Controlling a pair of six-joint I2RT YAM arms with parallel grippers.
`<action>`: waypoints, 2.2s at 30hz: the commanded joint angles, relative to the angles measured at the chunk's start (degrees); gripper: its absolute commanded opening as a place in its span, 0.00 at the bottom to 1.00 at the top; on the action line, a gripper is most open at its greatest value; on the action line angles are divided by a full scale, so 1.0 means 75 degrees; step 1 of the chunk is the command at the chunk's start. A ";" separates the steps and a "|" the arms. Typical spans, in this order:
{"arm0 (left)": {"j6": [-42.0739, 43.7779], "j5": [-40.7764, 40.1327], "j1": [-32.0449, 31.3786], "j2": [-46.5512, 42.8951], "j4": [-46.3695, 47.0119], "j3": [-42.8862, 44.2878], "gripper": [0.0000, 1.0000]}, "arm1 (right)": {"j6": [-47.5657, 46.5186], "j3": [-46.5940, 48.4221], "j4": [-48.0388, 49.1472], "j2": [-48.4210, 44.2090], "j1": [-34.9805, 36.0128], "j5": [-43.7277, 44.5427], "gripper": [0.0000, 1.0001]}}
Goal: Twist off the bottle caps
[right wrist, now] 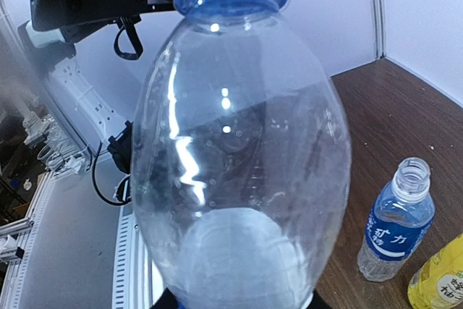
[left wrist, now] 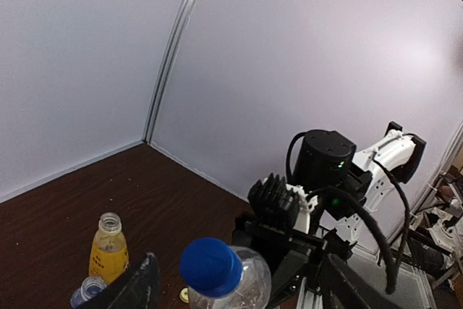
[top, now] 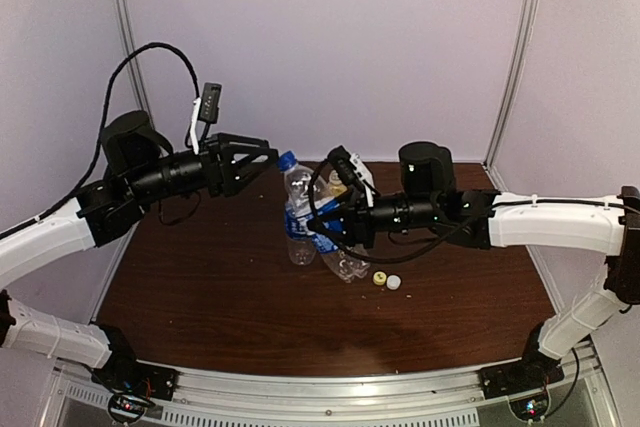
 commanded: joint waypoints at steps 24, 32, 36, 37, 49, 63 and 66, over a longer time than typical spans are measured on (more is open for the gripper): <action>0.0318 0.4539 0.0038 0.0545 0.2528 0.0340 0.61 | 0.1421 -0.0078 0.2613 0.0463 0.0194 -0.4301 0.33; 0.0173 0.4620 0.0036 0.0603 0.2701 0.0284 0.46 | 0.1341 -0.0066 0.2523 0.0502 0.0194 -0.4160 0.33; 0.0173 0.4653 0.0041 0.0621 0.2701 0.0262 0.41 | 0.1311 -0.0056 0.2471 0.0443 0.0177 -0.4061 0.33; 0.0173 0.4659 0.0036 0.0621 0.2701 0.0251 0.40 | 0.1296 -0.0055 0.2437 0.0420 0.0182 -0.4030 0.33; 0.0253 0.4618 0.0036 0.0658 0.2562 0.0186 0.36 | 0.1209 -0.0078 0.2303 0.0312 0.0125 -0.3855 0.33; 0.0231 0.4414 0.0024 0.0671 0.2292 0.0209 0.02 | 0.1028 -0.0064 0.1955 0.0218 0.0021 -0.3530 0.33; 0.0268 0.4085 0.0024 0.0637 0.1823 0.0285 0.00 | 0.0858 -0.0031 0.1669 0.0137 0.0001 -0.3197 0.32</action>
